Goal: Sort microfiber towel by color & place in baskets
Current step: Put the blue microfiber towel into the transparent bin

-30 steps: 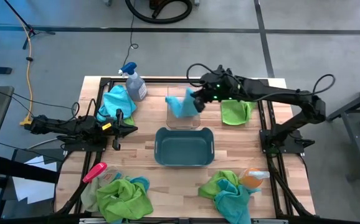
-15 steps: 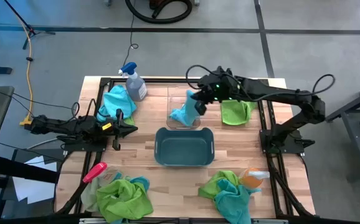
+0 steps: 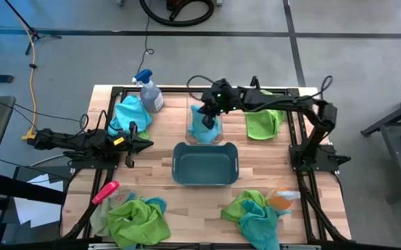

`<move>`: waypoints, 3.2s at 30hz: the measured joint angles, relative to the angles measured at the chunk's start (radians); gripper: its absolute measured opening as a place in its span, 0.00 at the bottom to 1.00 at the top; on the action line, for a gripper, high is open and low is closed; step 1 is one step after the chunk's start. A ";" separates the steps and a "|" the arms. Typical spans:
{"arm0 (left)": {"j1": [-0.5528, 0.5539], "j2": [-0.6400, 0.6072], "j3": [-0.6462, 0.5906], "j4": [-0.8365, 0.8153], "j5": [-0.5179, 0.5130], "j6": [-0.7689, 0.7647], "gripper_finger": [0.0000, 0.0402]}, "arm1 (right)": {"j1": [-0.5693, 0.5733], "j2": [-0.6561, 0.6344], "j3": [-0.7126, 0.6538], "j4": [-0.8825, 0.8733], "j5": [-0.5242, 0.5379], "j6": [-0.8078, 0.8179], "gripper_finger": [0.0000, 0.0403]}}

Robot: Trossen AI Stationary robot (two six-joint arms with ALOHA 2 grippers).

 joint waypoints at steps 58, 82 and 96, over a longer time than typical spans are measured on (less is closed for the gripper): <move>0.000 0.000 0.000 0.000 0.000 0.000 0.00 | -0.051 0.198 0.419 -0.551 0.074 -0.143 0.79; 0.000 0.000 0.000 0.008 0.000 0.079 0.00 | 0.061 -0.616 -0.346 -0.242 0.224 0.476 0.79; 0.000 0.006 0.000 0.260 -0.035 -0.241 0.00 | 0.148 -0.769 -0.486 -0.021 0.276 0.589 0.79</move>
